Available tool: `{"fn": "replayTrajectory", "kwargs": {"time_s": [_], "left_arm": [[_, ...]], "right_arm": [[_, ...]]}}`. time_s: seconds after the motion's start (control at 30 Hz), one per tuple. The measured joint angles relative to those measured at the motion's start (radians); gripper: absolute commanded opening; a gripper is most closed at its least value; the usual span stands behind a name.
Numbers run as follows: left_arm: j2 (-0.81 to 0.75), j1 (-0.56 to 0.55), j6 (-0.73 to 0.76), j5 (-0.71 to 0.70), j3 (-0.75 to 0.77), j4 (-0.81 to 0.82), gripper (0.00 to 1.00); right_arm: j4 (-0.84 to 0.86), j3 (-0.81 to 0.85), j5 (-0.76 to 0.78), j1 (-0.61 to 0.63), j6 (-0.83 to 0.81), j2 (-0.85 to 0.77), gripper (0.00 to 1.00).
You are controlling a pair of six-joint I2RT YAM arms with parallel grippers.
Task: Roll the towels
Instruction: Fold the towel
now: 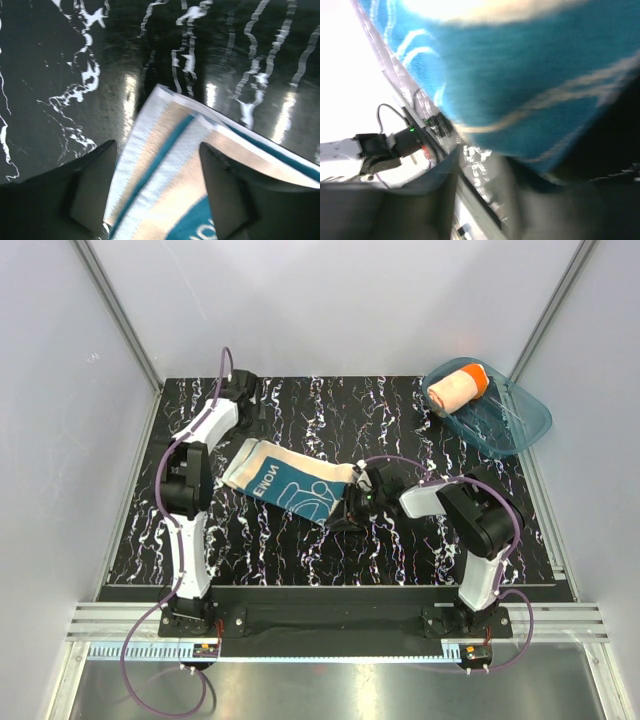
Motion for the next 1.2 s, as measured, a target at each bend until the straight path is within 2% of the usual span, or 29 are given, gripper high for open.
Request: {"fn": "replayTrajectory", "kwargs": {"time_s": [0.1, 0.2, 0.37, 0.43, 0.57, 0.6, 0.7, 0.87, 1.0, 1.2], "left_arm": [[0.028, 0.017, 0.005, -0.008, 0.014, -0.014, 0.80], [0.022, 0.023, 0.002, -0.018, 0.014, -0.034, 0.80], [-0.093, 0.018, -0.021, -0.016, -0.061, -0.029, 0.79], [-0.184, 0.013, -0.035, -0.010, -0.120, -0.025, 0.78], [-0.352, -0.002, -0.062, 0.006, -0.240, 0.012, 0.75], [-0.382, -0.009, -0.070, 0.013, -0.271, 0.032, 0.74], [-0.408, -0.029, -0.097, 0.036, -0.340, 0.067, 0.73], [-0.375, -0.053, -0.140, 0.091, -0.448, 0.114, 0.72], [-0.329, -0.055, -0.158, 0.103, -0.470, 0.135, 0.71], [-0.282, -0.054, -0.171, 0.088, -0.471, 0.151, 0.71]], "right_arm": [[-0.024, 0.020, 0.005, 0.003, -0.003, -0.024, 0.56], [-0.097, 0.048, 0.035, 0.002, -0.017, -0.045, 0.57], [-0.273, 0.134, 0.095, 0.002, -0.069, -0.127, 0.58], [-0.328, 0.185, 0.114, 0.000, -0.093, -0.161, 0.54], [-0.358, 0.253, 0.118, -0.025, -0.121, -0.206, 0.28], [-0.353, 0.258, 0.116, -0.039, -0.122, -0.208, 0.16], [-0.326, 0.261, 0.109, -0.076, -0.117, -0.178, 0.03], [-0.255, 0.314, 0.078, -0.141, -0.111, 0.017, 0.00], [-0.209, 0.338, 0.036, -0.188, -0.105, 0.159, 0.00], [-0.161, 0.370, -0.037, -0.278, -0.093, 0.229, 0.00]]}}
